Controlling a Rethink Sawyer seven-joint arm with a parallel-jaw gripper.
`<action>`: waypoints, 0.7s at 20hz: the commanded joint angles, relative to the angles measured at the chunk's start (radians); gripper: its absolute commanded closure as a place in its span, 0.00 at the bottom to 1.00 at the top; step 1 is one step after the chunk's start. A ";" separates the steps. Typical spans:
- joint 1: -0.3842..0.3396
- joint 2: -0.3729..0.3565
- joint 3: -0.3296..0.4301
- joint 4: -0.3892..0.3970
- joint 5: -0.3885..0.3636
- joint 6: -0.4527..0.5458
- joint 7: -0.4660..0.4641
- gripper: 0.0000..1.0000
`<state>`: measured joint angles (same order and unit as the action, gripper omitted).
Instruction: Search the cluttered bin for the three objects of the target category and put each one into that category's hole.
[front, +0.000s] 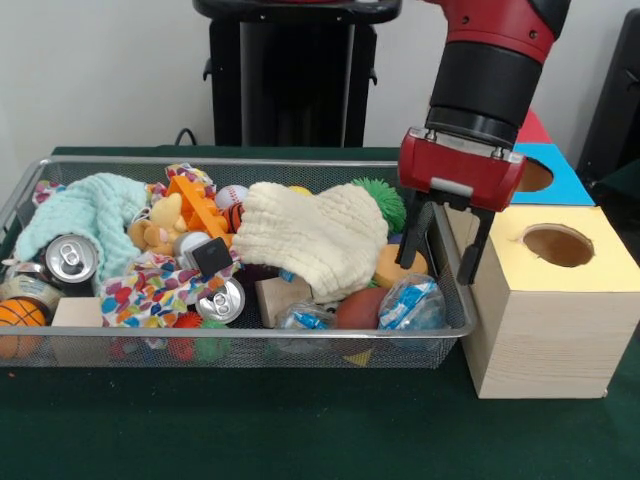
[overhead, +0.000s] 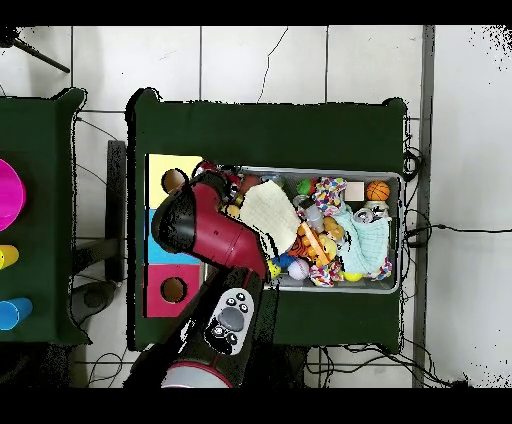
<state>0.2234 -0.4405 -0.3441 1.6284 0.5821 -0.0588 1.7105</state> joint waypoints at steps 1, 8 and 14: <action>-0.045 0.088 0.029 -0.063 0.034 -0.018 0.199 0.00; -0.044 0.126 0.060 -0.053 0.050 -0.047 0.242 0.00; -0.022 0.160 0.070 -0.035 0.103 -0.030 0.280 0.00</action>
<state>0.2077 -0.3540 -0.3478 1.6000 0.6163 -0.0590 1.7105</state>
